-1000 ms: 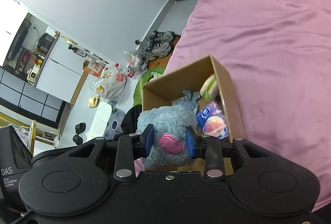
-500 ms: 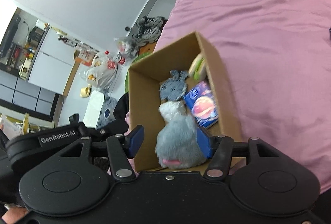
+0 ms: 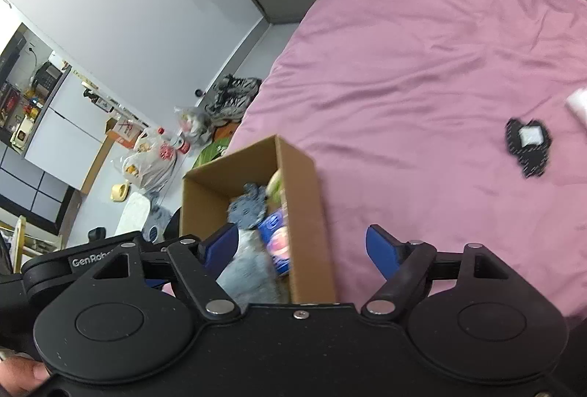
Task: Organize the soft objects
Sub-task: 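Open both grippers to drop the grey mouse into the box, then move the left gripper to the black patch while the right approaches the bubble-wrap bag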
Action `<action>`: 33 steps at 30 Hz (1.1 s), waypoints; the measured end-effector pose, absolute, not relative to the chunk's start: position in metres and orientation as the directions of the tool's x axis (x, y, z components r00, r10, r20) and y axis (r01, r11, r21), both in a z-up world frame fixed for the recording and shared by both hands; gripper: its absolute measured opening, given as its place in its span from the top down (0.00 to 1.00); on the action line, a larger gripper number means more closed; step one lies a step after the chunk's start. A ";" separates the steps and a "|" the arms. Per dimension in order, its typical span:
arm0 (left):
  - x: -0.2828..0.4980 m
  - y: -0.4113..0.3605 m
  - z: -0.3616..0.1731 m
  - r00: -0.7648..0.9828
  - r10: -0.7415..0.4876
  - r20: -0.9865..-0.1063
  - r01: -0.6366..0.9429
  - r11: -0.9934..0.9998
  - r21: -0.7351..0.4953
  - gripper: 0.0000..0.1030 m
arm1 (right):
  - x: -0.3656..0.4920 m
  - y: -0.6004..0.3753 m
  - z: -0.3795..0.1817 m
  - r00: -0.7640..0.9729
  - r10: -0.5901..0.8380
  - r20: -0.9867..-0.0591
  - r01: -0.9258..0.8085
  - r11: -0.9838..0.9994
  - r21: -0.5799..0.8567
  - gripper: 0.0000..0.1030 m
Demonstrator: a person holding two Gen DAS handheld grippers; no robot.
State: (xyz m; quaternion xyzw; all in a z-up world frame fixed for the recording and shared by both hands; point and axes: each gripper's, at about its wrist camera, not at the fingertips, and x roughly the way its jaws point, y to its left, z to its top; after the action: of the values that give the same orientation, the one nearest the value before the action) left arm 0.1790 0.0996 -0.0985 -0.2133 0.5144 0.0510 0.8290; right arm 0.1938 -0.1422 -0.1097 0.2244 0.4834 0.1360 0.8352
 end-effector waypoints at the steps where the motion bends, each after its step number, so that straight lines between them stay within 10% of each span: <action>1: 0.181 0.096 -0.098 0.461 -0.134 -0.877 -0.302 0.906 -0.297 0.45 | 0.195 -0.147 -0.110 0.499 0.440 -0.746 -0.007 0.863 0.505 0.25; 33: 0.225 -0.094 -0.088 0.479 -0.126 -0.869 0.049 0.992 -0.116 0.06 | 0.189 -0.367 -0.142 0.630 0.239 -0.739 0.243 0.843 0.480 0.00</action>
State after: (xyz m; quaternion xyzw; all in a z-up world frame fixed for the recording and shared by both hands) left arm 0.2250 -0.0939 -0.0880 -0.0376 0.5080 -0.0510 0.8590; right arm 0.1892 -0.3671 -0.1416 0.2804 0.4301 -0.0011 0.8581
